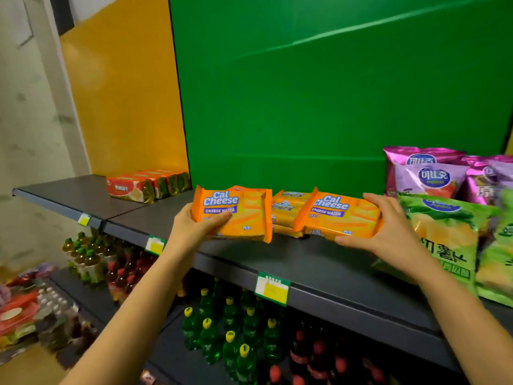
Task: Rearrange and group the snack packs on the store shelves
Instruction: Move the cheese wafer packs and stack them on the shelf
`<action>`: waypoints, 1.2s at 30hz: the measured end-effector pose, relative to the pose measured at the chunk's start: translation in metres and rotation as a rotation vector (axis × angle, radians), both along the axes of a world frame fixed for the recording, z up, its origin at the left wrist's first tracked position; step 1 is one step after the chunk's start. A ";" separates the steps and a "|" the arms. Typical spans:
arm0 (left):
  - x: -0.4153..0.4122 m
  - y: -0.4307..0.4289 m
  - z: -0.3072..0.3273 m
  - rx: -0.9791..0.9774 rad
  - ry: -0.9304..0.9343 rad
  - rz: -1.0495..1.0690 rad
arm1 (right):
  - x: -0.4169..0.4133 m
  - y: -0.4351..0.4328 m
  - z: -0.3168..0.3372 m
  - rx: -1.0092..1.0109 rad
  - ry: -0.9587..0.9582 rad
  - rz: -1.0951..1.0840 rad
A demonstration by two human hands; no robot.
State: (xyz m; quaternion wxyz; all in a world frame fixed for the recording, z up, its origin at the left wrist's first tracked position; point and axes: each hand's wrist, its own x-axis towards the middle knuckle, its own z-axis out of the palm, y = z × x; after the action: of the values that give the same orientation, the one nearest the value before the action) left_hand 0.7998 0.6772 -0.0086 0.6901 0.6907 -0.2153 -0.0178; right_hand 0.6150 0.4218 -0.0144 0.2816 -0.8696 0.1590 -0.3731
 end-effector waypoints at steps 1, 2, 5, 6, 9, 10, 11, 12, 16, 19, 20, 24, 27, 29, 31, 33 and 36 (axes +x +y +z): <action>0.010 -0.011 0.002 -0.003 0.005 -0.022 | 0.003 -0.004 0.003 0.004 -0.004 -0.033; 0.021 -0.022 0.003 -0.005 0.010 -0.053 | 0.007 -0.008 0.006 0.012 -0.010 -0.063; 0.051 -0.054 0.007 0.014 0.003 -0.163 | 0.023 -0.019 0.015 0.039 -0.043 -0.151; 0.061 -0.065 0.007 0.020 -0.004 -0.190 | 0.030 -0.022 0.018 0.041 -0.053 -0.188; 0.088 -0.091 0.006 0.046 0.005 -0.279 | 0.058 -0.025 0.026 0.070 -0.092 -0.296; 0.095 -0.098 0.005 0.068 0.019 -0.310 | 0.069 -0.025 0.029 0.097 -0.111 -0.325; 0.100 -0.105 0.004 0.095 0.035 -0.337 | 0.080 -0.026 0.032 0.131 -0.131 -0.348; 0.105 -0.111 0.004 0.121 0.050 -0.357 | 0.091 -0.026 0.034 0.166 -0.151 -0.365; 0.116 -0.130 -0.002 0.192 0.085 -0.478 | 0.129 -0.031 0.039 0.262 -0.183 -0.391; 0.122 -0.137 -0.006 0.225 0.074 -0.491 | 0.153 -0.036 0.039 0.299 -0.123 -0.352; 0.124 -0.139 -0.008 0.258 0.048 -0.473 | 0.161 -0.038 0.039 0.303 -0.095 -0.334; 0.122 -0.139 -0.012 0.328 0.038 -0.495 | 0.186 -0.049 0.036 0.299 0.027 -0.256; 0.125 -0.140 -0.015 0.252 0.141 -0.564 | 0.199 -0.059 0.033 0.327 0.110 -0.206; 0.127 -0.142 -0.017 0.208 0.212 -0.608 | 0.205 -0.066 0.030 0.383 0.124 -0.180; 0.128 -0.143 -0.020 0.173 0.238 -0.636 | 0.210 -0.073 0.025 0.421 0.169 -0.148; 0.129 -0.145 -0.023 0.141 0.242 -0.648 | 0.214 -0.076 0.021 0.433 0.281 -0.106; 0.131 -0.147 -0.028 0.124 0.236 -0.647 | 0.215 -0.077 0.018 0.447 0.354 -0.081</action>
State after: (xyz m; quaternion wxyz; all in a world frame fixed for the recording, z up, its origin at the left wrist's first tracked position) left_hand 0.9304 0.5304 -0.0361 0.6257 0.6204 -0.3402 -0.3285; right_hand 0.8305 0.3449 0.0031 0.4192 -0.8304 0.3186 -0.1822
